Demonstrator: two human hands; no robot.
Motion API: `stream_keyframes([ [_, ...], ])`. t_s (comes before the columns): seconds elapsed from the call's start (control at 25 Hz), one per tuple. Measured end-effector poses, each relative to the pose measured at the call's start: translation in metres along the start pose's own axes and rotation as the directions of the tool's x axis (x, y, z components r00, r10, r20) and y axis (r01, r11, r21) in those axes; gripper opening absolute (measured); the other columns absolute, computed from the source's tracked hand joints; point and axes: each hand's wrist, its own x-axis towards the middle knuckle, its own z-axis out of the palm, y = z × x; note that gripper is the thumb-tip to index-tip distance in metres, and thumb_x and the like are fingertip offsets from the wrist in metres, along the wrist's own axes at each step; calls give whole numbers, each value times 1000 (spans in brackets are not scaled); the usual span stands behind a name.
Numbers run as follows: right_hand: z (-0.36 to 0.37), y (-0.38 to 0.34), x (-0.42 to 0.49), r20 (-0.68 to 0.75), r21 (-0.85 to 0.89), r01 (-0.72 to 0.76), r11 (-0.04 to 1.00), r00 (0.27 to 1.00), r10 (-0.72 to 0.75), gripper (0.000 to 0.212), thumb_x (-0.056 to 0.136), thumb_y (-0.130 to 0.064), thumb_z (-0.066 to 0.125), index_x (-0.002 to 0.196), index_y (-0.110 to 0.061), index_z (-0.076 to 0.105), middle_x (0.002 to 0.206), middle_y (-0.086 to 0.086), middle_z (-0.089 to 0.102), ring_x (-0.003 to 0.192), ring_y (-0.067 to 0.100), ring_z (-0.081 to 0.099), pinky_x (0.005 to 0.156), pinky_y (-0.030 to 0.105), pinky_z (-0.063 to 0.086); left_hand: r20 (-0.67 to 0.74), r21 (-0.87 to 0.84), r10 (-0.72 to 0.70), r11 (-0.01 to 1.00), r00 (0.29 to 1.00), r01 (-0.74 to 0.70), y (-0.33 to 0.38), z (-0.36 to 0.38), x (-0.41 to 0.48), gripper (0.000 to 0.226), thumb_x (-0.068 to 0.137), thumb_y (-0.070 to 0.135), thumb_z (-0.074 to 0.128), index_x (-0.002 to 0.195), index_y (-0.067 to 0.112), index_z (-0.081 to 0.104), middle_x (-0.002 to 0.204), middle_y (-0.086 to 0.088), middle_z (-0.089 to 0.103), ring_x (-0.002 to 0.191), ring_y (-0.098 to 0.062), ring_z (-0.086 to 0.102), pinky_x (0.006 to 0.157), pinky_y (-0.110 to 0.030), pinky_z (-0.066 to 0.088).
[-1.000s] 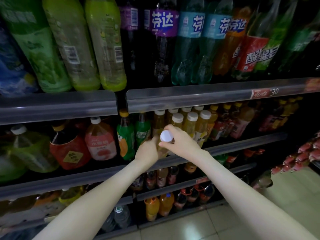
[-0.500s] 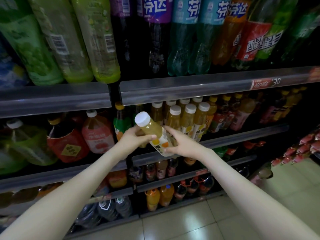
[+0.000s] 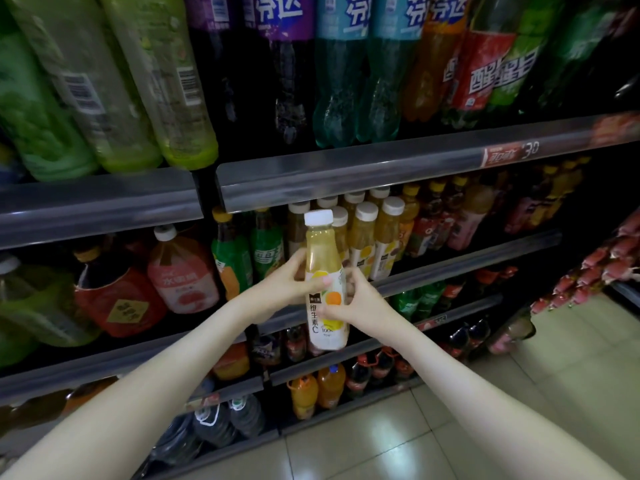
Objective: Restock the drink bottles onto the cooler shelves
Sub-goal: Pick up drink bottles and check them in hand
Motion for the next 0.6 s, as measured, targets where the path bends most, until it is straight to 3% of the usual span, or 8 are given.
stream_keyframes([
  [0.08, -5, 7, -6, 107, 288, -71, 955, 993, 41, 64, 73, -23, 79, 127, -16, 47, 121, 11, 64, 108, 22, 64, 94, 40, 52, 189, -152, -95, 981, 977, 124, -9, -2, -1, 68, 81, 36, 72, 138, 27, 34, 127, 0, 60, 113, -16, 61, 95, -39, 50],
  [0.16, -9, 14, -12, 189, 517, -105, 849, 982, 6, 56, 82, -19, 69, 133, -8, 48, 126, 17, 62, 113, 31, 61, 93, 43, 51, 328, -117, -150, 973, 933, 198, -16, 5, -3, 69, 82, 30, 71, 138, 31, 30, 130, -1, 59, 116, -19, 60, 93, -40, 51],
  [0.24, -15, 16, -17, 218, 610, -124, 783, 976, -15, 50, 90, -19, 58, 136, -5, 47, 129, 19, 59, 118, 33, 58, 94, 42, 50, 309, -104, -136, 979, 941, 176, -17, 17, -2, 63, 86, 21, 68, 136, 31, 32, 126, -2, 62, 112, -19, 62, 89, -40, 53],
  [0.32, -24, 17, -20, 203, 531, -100, 841, 979, -11, 47, 94, -26, 55, 136, -8, 47, 132, 14, 59, 121, 30, 56, 99, 42, 48, 196, -74, -111, 989, 974, 128, -14, 27, 3, 61, 85, 18, 69, 136, 28, 35, 118, 0, 65, 105, -16, 65, 84, -39, 56],
  [0.4, -33, 16, -20, 144, 402, -65, 913, 990, 8, 46, 94, -37, 55, 134, -16, 51, 131, 5, 61, 120, 23, 58, 99, 39, 48, 74, 163, -69, 985, 995, 56, -10, 34, 6, 69, 81, 30, 73, 138, 29, 35, 112, 7, 66, 99, -11, 66, 84, -34, 56],
  [0.44, -36, 14, -19, 100, 372, -63, 926, 995, 27, 48, 91, -41, 57, 133, -20, 52, 129, 1, 62, 117, 19, 59, 96, 38, 51, 35, 380, -32, 925, 999, 17, -9, 38, 7, 74, 78, 38, 73, 139, 30, 32, 111, 9, 65, 97, -10, 65, 83, -31, 55],
  [0.52, -40, 13, -15, -1, 329, -77, 941, 997, 81, 44, 88, -40, 65, 127, -22, 55, 121, -1, 67, 110, 17, 64, 91, 41, 54, 16, 715, 24, 698, 1000, -28, -11, 46, 11, 80, 76, 50, 69, 140, 29, 27, 111, 5, 63, 92, -14, 63, 77, -31, 54],
  [0.6, -42, 19, -11, -120, 263, -85, 961, 985, 120, 39, 83, -32, 72, 119, -22, 60, 112, 0, 70, 103, 17, 67, 91, 45, 54, 26, 745, 67, 664, 997, -64, -7, 51, 17, 74, 78, 55, 66, 138, 26, 32, 112, 0, 64, 92, -16, 63, 78, -33, 54],
])
